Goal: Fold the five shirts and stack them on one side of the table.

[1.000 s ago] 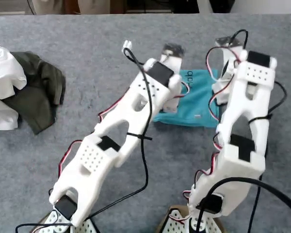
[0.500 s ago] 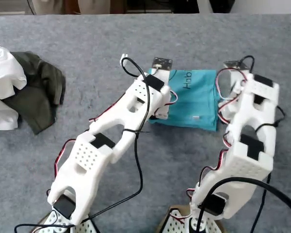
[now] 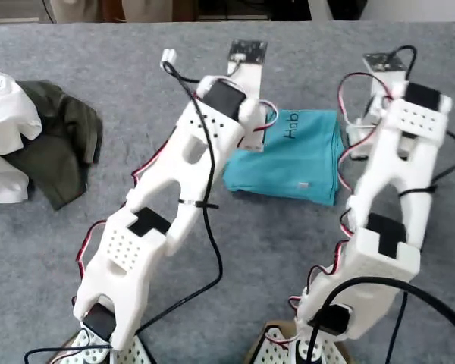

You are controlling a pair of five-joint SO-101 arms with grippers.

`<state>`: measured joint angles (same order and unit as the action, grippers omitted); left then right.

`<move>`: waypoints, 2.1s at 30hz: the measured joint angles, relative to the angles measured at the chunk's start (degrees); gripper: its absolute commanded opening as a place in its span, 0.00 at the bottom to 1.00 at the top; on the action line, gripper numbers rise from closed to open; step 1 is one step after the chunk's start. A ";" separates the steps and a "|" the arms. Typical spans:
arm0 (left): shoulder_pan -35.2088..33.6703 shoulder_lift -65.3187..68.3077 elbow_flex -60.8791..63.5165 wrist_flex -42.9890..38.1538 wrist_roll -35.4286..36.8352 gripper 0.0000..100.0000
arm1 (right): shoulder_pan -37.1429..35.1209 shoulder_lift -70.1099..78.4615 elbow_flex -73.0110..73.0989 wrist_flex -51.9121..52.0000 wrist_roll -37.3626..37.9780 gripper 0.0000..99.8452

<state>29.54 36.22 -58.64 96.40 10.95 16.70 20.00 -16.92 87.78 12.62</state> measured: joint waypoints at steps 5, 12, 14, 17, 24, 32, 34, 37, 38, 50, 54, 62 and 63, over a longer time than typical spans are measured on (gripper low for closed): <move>-2.11 -2.29 -6.33 3.69 -4.13 0.02 | -4.66 2.46 0.00 2.11 -7.21 0.39; -3.69 -12.66 -1.85 3.78 -12.13 0.02 | -5.19 6.68 0.00 0.97 -11.16 0.40; -4.04 -15.38 1.58 3.78 -12.57 0.02 | -5.19 8.70 0.00 0.09 -11.34 0.40; -4.04 -17.76 7.03 3.78 -12.57 0.02 | -6.24 12.75 0.70 -3.08 -11.43 0.40; -4.04 -18.20 11.69 3.78 -12.57 0.02 | -8.62 18.73 0.35 -8.53 -11.43 0.17; -7.21 -18.20 11.69 3.78 -12.57 0.02 | -6.68 19.52 -1.14 -8.26 -11.43 0.02; -7.56 -18.20 11.69 3.78 -12.57 0.02 | -5.89 19.78 -1.58 -7.91 -11.43 0.02; -7.56 -18.20 11.69 3.78 -12.57 0.02 | -5.27 19.96 -2.29 -7.74 -10.37 0.01; -7.56 -18.20 11.69 3.78 -12.57 0.02 | -5.01 19.96 -2.64 -7.65 -9.85 0.01; -9.93 -18.20 11.69 3.78 -12.57 0.02 | 4.66 21.63 -22.68 -6.24 -0.35 0.01; -10.20 -18.20 11.69 3.78 -12.57 0.02 | 5.19 26.55 -27.34 -5.71 0.70 0.01; -10.20 -18.20 11.69 3.78 -12.66 0.02 | 5.45 30.24 -29.19 -5.71 0.97 0.12; -10.20 -18.29 11.69 3.78 -12.66 0.02 | 5.54 30.24 -29.19 -5.27 0.97 0.19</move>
<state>19.34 17.93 -46.95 100.18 -1.71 22.24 50.24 -46.11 82.51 13.58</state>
